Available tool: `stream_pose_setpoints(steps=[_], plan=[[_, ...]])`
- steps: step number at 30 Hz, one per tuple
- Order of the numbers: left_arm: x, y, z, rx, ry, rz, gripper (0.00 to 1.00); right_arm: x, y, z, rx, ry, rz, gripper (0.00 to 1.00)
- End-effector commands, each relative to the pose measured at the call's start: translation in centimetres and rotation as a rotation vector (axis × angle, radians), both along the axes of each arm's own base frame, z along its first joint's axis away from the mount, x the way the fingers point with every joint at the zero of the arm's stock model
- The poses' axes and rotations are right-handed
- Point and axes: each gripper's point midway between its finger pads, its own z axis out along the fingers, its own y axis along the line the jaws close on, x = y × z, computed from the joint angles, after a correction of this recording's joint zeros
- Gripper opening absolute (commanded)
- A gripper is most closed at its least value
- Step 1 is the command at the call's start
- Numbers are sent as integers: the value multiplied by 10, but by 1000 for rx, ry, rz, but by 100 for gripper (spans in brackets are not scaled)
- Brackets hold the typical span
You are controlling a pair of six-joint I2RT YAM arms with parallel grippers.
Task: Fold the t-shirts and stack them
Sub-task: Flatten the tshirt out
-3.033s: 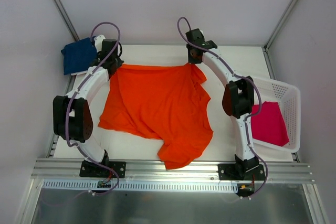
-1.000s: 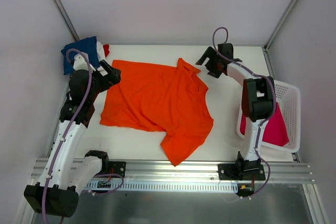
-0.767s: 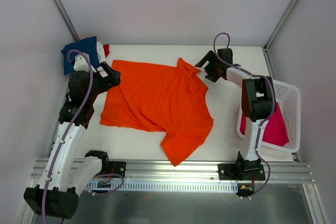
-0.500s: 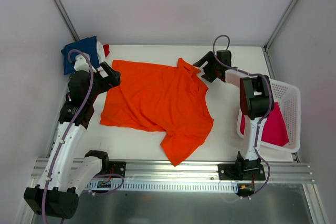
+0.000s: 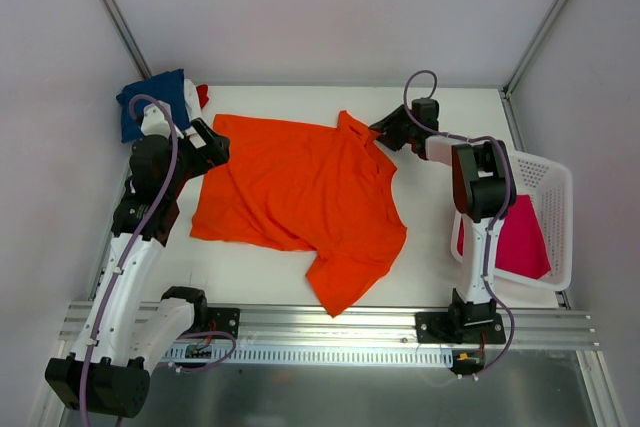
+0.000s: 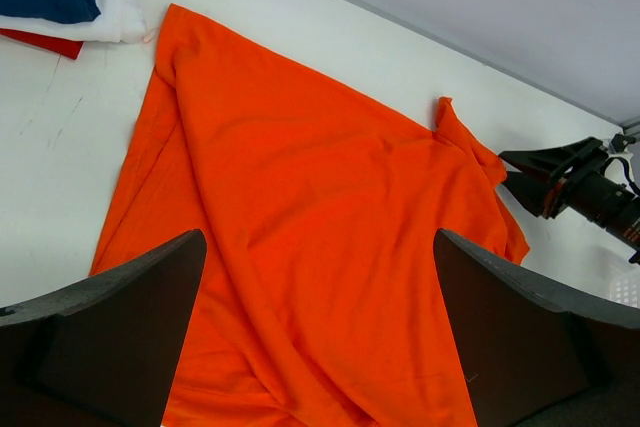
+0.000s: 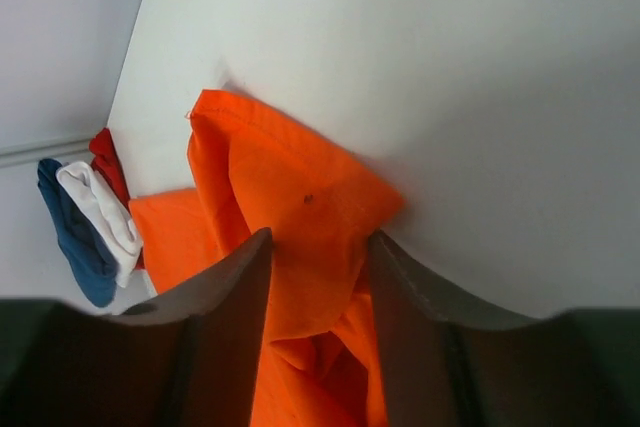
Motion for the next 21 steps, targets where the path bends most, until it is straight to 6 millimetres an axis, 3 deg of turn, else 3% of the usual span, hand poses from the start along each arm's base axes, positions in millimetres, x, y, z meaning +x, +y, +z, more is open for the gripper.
stream_pose_setpoints(steps=[1,4,8,16,19,20,21], plan=[[-3,-4,2,23,-15,-35,99,12,-5,11,7,-40,-6,43],[-3,-4,2,20,-15,-34,99,11,-8,12,0,-43,-6,18],[-4,-4,3,18,-19,-34,99,11,-12,15,-18,-38,-7,1],[-6,-8,4,9,-22,-55,99,24,-6,43,-40,-74,39,0],[-6,-8,5,7,-25,-56,99,38,8,67,-17,-135,84,0],[-6,-8,4,7,-23,-56,99,48,16,90,4,-192,112,0],[-6,-8,4,7,-23,-58,99,53,20,87,7,-195,130,1]])
